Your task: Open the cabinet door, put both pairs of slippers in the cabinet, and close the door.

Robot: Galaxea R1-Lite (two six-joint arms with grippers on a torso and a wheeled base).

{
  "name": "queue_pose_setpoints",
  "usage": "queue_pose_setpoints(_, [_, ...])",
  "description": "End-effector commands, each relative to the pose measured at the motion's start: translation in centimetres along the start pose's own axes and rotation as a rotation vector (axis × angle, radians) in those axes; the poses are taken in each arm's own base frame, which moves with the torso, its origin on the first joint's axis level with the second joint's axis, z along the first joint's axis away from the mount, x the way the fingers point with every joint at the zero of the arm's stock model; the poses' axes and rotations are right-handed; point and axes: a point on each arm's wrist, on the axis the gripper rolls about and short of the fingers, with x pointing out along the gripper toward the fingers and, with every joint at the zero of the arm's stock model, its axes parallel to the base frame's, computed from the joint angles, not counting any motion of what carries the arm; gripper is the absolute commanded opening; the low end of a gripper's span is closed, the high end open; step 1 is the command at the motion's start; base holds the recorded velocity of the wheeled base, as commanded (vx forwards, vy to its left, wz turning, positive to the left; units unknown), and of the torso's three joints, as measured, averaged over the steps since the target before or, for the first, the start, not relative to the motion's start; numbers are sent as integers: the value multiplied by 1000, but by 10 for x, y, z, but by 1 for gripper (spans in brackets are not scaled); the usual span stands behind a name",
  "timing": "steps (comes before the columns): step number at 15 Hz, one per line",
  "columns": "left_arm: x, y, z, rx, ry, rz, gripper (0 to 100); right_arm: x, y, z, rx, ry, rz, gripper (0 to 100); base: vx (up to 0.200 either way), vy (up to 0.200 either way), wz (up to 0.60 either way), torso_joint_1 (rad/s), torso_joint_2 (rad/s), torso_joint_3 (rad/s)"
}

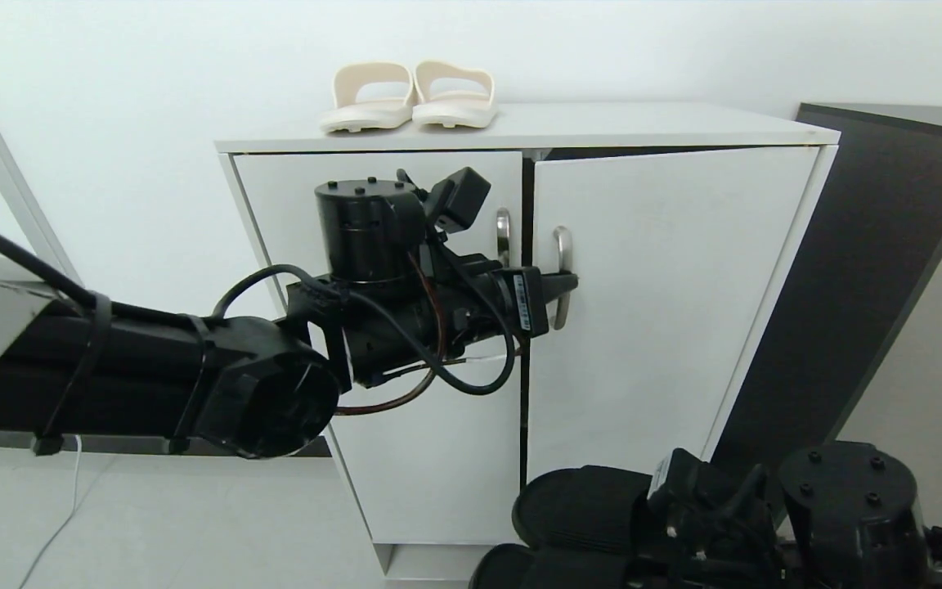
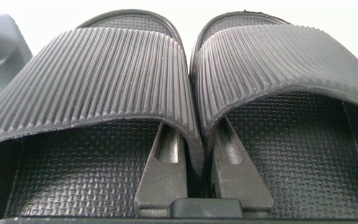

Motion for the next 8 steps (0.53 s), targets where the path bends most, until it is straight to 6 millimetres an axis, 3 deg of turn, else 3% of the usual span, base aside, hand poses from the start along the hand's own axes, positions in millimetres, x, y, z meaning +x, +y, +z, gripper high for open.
queue_pose_setpoints(1, [-12, -12, 1, 16, 2, -19, 0, -4, 4, -9, -39, 12, 36, 0, 0, 0, 0, 0, 0, 0])
queue_pose_setpoints(8, [-46, -43, 6, 28, -21, -44, 0, -4, 5, -13, -65, 5, 51, 0, 0, 0, 0, 0, 0, 0])
